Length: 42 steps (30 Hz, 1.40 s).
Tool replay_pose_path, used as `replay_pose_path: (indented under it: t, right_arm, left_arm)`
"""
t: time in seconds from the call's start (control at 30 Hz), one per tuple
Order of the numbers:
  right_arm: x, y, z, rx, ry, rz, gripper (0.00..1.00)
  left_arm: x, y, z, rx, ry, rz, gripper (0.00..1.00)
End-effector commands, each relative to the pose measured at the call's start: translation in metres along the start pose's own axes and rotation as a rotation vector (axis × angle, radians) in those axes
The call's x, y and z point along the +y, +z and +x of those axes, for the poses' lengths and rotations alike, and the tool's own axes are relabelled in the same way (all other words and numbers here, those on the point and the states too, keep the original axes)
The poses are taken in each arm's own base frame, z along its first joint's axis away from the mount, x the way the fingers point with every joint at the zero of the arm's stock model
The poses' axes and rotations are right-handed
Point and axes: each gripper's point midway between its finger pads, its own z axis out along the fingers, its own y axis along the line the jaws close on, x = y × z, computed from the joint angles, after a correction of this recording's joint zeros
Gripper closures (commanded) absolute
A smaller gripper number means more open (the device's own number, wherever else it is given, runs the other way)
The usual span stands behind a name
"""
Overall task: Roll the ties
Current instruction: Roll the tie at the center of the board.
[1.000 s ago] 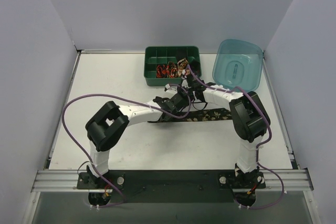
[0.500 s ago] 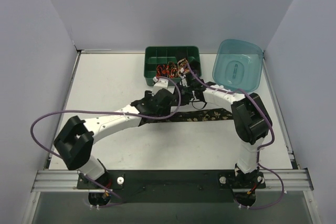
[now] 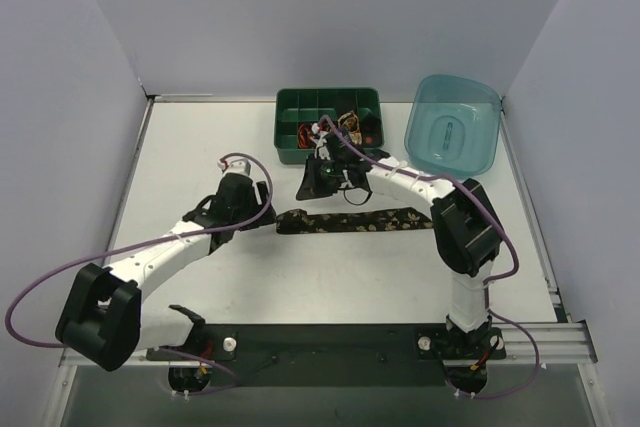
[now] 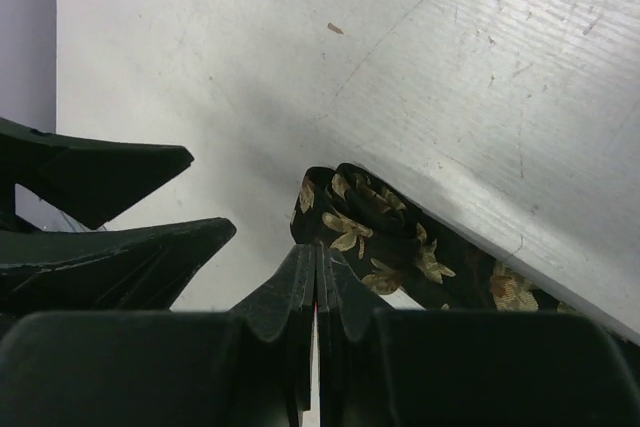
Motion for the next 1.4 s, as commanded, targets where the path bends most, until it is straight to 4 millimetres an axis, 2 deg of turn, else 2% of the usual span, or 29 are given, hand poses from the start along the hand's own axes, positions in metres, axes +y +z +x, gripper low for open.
replay_pose_path:
  t: [0.0,0.13,0.2,0.23,0.37,0.5,0.67,0.97,1.13,1.37]
  right_arm:
    - [-0.004,0.007,0.007,0.044,-0.049,0.065,1.00]
    - [-0.015,0.009,0.014,0.068,-0.061,0.114,1.00]
    - [-0.022,0.009,0.019,0.082,-0.064,0.143,1.00]
    - [-0.024,0.009,0.021,0.085,-0.062,0.152,1.00]
    - [-0.037,0.005,0.024,0.089,-0.044,0.183,1.00]
    - [-0.042,0.004,0.026,0.095,-0.032,0.186,1.00]
    - [-0.040,0.010,0.030,0.113,-0.032,0.172,1.00]
    - [-0.043,0.024,0.048,0.177,-0.016,0.163,1.00]
    - [-0.045,0.029,0.056,0.202,-0.008,0.165,1.00]
    - [-0.038,0.040,0.060,0.218,-0.005,0.144,1.00]
  left_arm:
    - [-0.018,0.000,-0.004,-0.001,-0.115,0.185,0.21]
    - [-0.021,0.007,0.006,0.053,-0.174,0.275,0.20]
    - [-0.020,0.012,0.004,0.051,-0.211,0.303,0.20]
    - [-0.020,0.012,0.011,0.072,-0.220,0.319,0.20]
    - [-0.015,0.023,0.017,0.086,-0.244,0.330,0.20]
    - [-0.017,0.030,0.025,0.111,-0.282,0.381,0.20]
    - [-0.021,0.039,0.033,0.122,-0.309,0.424,0.20]
    - [-0.023,0.045,0.037,0.133,-0.322,0.446,0.20]
    - [-0.026,0.045,0.040,0.136,-0.339,0.473,0.23]
    - [-0.029,0.047,0.044,0.143,-0.361,0.498,0.28]
